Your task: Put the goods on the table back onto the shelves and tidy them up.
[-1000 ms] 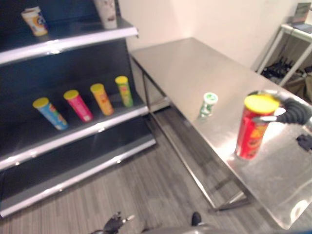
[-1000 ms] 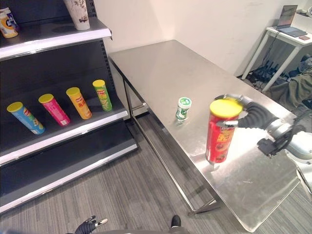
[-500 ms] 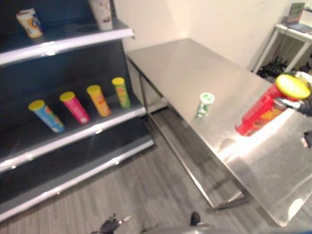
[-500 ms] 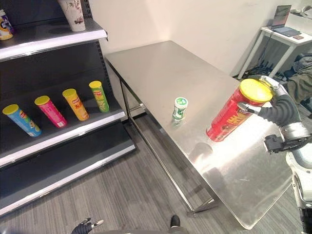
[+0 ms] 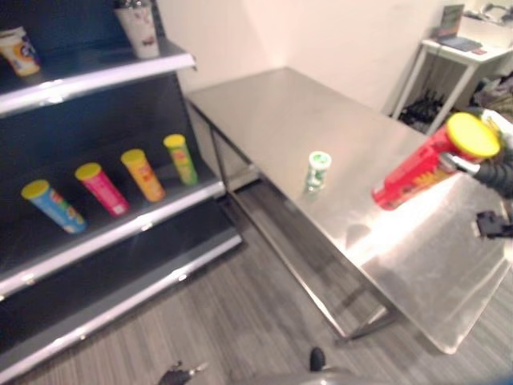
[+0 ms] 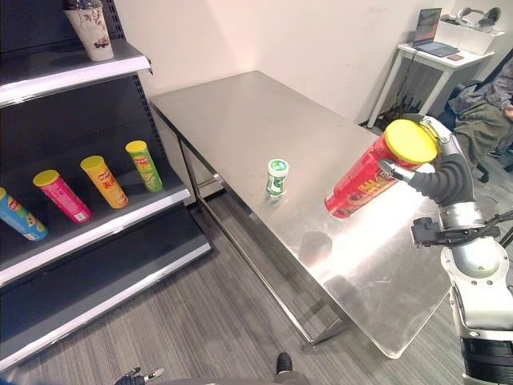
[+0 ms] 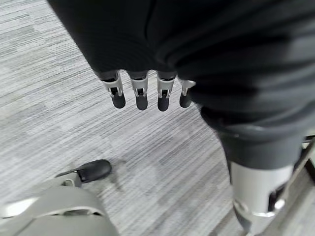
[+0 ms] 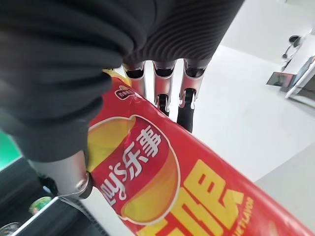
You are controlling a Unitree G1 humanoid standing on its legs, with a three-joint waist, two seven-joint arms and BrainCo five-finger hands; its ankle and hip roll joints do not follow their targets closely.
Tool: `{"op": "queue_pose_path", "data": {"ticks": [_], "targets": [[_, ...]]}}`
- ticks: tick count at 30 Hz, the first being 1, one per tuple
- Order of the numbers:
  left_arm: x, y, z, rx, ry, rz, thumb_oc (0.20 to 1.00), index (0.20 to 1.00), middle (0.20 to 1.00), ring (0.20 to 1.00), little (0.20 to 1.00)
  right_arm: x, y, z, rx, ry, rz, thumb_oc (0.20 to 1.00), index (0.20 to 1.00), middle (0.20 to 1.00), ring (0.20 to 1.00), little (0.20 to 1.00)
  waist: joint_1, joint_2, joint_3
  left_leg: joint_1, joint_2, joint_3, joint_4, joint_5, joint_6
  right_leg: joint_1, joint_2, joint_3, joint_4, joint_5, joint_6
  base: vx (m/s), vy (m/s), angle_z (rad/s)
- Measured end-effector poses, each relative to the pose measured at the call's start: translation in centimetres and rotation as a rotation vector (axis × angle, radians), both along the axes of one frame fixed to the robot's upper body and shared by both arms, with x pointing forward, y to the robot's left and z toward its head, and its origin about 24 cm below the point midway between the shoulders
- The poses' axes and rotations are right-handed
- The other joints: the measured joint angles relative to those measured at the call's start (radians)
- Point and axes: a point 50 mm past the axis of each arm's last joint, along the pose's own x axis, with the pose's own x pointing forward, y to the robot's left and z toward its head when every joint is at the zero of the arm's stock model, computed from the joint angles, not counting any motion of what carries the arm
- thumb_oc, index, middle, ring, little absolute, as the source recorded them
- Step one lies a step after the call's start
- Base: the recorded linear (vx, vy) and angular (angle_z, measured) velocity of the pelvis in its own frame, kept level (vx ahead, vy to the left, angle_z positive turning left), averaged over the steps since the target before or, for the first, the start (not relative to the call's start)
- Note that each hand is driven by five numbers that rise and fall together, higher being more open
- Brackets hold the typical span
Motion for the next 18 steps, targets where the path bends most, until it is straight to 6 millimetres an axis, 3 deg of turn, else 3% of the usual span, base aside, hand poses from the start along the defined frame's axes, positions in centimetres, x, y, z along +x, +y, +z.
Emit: {"op": "queue_pose_path", "data": {"ticks": [2, 3, 8, 10, 11, 12, 14, 15, 16, 17, 18], "targets": [[2.0, 0.2, 0.5, 0.006, -0.059, -0.002, 1.0, 1.0, 1.0, 1.0, 1.0, 0.1, 0.5, 0.1, 0.018, -0.026, 0.023, 0.2, 0.2, 0.2, 0.2, 0.2, 0.01, -0.011, 0.014, -0.067, 0.017, -0.066, 0.087, -0.029, -0.034, -0.008, -0.004, -0.009, -0.003, 0.001, -0.022, 0.01, 0.07, 0.39], [2.8, -0.1, 0.6, -0.004, -0.084, 0.008, 1.0, 1.0, 1.0, 1.0, 1.0, 0.2, 0.5, 0.3, 0.015, -0.032, 0.025, 0.2, 0.2, 0.2, 0.2, 0.2, 0.012, -0.005, 0.023, -0.082, 0.021, -0.086, 0.105, -0.038, -0.032, -0.006, 0.006, -0.022, 0.0, -0.005, -0.027, 0.01, -0.009, 0.36], [2.2, 0.0, 0.4, -0.001, -0.071, 0.021, 1.0, 1.0, 1.0, 1.0, 1.0, 0.3, 0.8, 0.7, 0.018, -0.056, 0.038, 0.2, 0.2, 0.2, 0.2, 0.2, 0.026, 0.001, 0.044, -0.082, 0.025, -0.087, 0.096, -0.047, -0.029, -0.008, 0.012, -0.012, 0.003, -0.003, -0.029, 0.0, 0.0, 0.04], [2.0, 0.0, 0.4, -0.001, -0.068, 0.022, 1.0, 1.0, 1.0, 1.0, 1.0, 0.3, 0.8, 0.8, 0.018, -0.057, 0.037, 0.2, 0.2, 0.2, 0.2, 0.2, 0.022, -0.001, 0.056, -0.084, 0.025, -0.086, 0.096, -0.049, -0.026, -0.011, 0.012, -0.01, 0.003, -0.002, -0.028, 0.08, 0.866, 0.02], [1.8, 0.2, 0.4, 0.005, -0.059, 0.019, 1.0, 1.0, 1.0, 1.0, 1.0, 0.1, 0.5, 0.6, 0.022, -0.057, 0.026, 0.2, 0.2, 0.2, 0.2, 0.2, 0.017, -0.026, 0.068, -0.102, 0.035, -0.094, 0.15, -0.081, -0.059, -0.008, -0.01, 0.003, -0.004, 0.008, -0.044, 0.15, 1.453, 0.43], [2.2, 0.8, 0.6, 0.016, -0.073, 0.046, 1.0, 1.0, 1.0, 1.0, 1.0, -0.4, 0.0, 0.0, 0.045, -0.05, -0.004, 0.2, 0.2, 0.2, 0.2, 0.2, 0.002, -0.022, 0.064, -0.169, 0.11, -0.094, 0.24, -0.119, -0.039, -0.011, -0.014, -0.06, 0.005, -0.004, -0.028, 0.1, 0.793, 0.56], [2.1, 1.1, 0.7, 0.022, -0.076, 0.062, 1.0, 1.0, 1.0, 1.0, 1.0, -0.5, 0.0, -0.4, 0.047, -0.051, -0.026, 0.2, 0.2, 0.2, 0.2, 0.2, 0.007, -0.013, 0.064, -0.204, 0.229, -0.136, 0.234, -0.128, -0.101, -0.041, -0.01, -0.066, 0.028, -0.01, -0.021, -0.01, 0.593, 0.12], [1.8, 0.7, 0.5, 0.012, -0.066, 0.061, 1.0, 1.0, 1.0, 1.0, 1.0, -0.5, -0.1, -0.3, 0.027, -0.052, -0.034, 0.2, 0.2, 0.2, 0.2, 0.2, 0.003, 0.015, 0.058, -0.196, 0.267, -0.138, 0.174, -0.106, -0.138, -0.036, -0.018, -0.058, 0.019, -0.004, -0.007, -0.17, 1.181, -0.07], [1.8, 0.5, 0.3, 0.007, -0.052, 0.042, 1.0, 1.0, 1.0, 1.0, 1.0, -0.9, -0.7, 0.0, -0.005, -0.059, -0.072, 0.2, 0.2, 0.2, 0.2, 0.2, 0.002, 0.036, 0.057, -0.196, 0.264, -0.137, 0.167, -0.097, -0.155, -0.036, -0.044, -0.073, 0.024, 0.008, 0.022, -0.19, 0.989, 0.23], [2.5, 0.4, 0.4, 0.01, -0.057, 0.015, 1.0, 1.0, 1.0, 1.0, 1.0, -1.3, -1.1, -0.1, -0.011, -0.062, -0.103, 0.2, 0.2, 0.2, 0.2, 0.2, 0.005, 0.033, 0.057, -0.2, 0.216, -0.12, 0.187, -0.098, -0.142, -0.033, -0.083, -0.089, 0.027, 0.035, 0.023, -0.13, 0.942, 0.62], [3.2, -0.2, 0.6, 0.004, -0.081, -0.033, 1.0, 1.0, 1.0, 1.0, 1.0, -1.5, -1.4, 0.1, -0.016, -0.073, -0.143, 0.2, 0.2, 0.2, 0.2, 0.2, -0.023, 0.028, 0.062, -0.199, 0.095, -0.073, 0.19, -0.095, -0.079, -0.025, -0.176, -0.102, 0.05, 0.059, 0.042, -0.03, 0.357, 0.46]]}}
